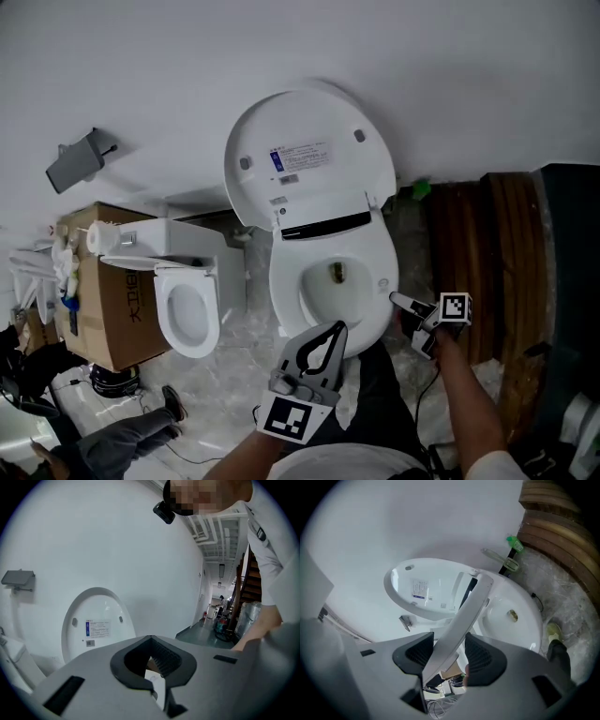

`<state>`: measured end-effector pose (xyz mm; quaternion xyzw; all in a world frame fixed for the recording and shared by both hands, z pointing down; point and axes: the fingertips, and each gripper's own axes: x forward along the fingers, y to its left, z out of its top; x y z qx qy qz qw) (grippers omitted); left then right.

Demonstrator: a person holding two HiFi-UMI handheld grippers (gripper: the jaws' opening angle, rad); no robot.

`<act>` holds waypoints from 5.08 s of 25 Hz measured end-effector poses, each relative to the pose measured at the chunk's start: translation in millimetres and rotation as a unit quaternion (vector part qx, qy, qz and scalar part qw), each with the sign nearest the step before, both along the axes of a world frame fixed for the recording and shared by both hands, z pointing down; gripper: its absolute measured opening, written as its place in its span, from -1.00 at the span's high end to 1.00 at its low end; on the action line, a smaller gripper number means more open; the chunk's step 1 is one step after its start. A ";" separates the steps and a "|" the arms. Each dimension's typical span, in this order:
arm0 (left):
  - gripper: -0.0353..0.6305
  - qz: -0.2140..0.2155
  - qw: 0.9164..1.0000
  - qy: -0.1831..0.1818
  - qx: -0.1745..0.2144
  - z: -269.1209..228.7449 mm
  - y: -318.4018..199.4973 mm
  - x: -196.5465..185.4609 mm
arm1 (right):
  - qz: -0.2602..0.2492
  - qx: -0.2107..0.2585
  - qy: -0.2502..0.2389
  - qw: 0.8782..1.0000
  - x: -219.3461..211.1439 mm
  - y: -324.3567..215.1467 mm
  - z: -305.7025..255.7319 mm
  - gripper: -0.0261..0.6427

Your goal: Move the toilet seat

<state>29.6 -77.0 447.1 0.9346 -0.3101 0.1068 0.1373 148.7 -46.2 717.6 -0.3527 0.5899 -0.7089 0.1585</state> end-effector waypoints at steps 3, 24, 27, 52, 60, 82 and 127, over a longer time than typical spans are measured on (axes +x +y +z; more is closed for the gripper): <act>0.88 -0.015 1.000 -0.002 0.006 -12.0 -10.2 0.6 | -0.002 0.007 -0.030 1.000 0.2 -14.4 -21.7 0.30; 0.88 -0.089 0.995 0.006 0.040 -59.8 -57.5 12.7 | -0.026 0.104 -0.071 0.992 21.8 -137.8 -110.5 0.20; 0.88 -0.092 0.995 0.004 0.040 -57.8 -59.1 13.9 | -0.032 0.120 -0.060 0.990 22.5 -153.4 -117.7 0.20; 0.88 -0.136 0.990 -0.011 0.035 -45.9 -60.9 -2.9 | -0.052 0.129 0.209 0.968 41.8 -241.9 -97.2 0.81; 0.88 -0.152 0.988 -0.014 0.033 -45.2 -61.3 -17.3 | -0.042 0.123 0.235 0.963 44.7 -265.1 -96.2 0.81; 0.88 -0.179 0.983 -0.015 0.038 -45.5 -55.0 -47.2 | -0.019 0.107 0.268 0.957 48.9 -291.2 -93.3 0.81; 0.88 -0.035 0.995 0.047 0.076 -175.9 1.4 -85.3 | 0.010 0.424 0.492 0.760 -152.4 -31.0 -428.7 0.87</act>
